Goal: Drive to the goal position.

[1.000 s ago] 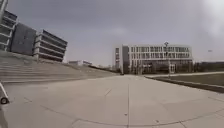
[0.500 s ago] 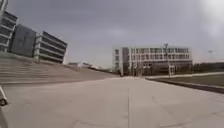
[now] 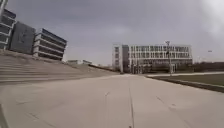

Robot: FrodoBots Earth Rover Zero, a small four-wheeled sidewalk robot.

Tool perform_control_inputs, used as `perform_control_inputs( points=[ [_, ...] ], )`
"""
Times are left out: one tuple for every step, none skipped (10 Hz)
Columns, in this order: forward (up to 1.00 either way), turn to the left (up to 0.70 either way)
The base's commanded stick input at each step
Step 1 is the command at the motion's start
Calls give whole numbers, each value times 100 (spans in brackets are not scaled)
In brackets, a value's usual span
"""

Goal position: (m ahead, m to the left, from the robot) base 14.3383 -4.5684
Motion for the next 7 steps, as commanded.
perform_control_inputs(
  points=[
    [70, 0],
    [70, 0],
    [70, 0],
    [70, 0],
    [70, 0],
    [70, 0],
    [70, 0]
  ],
)
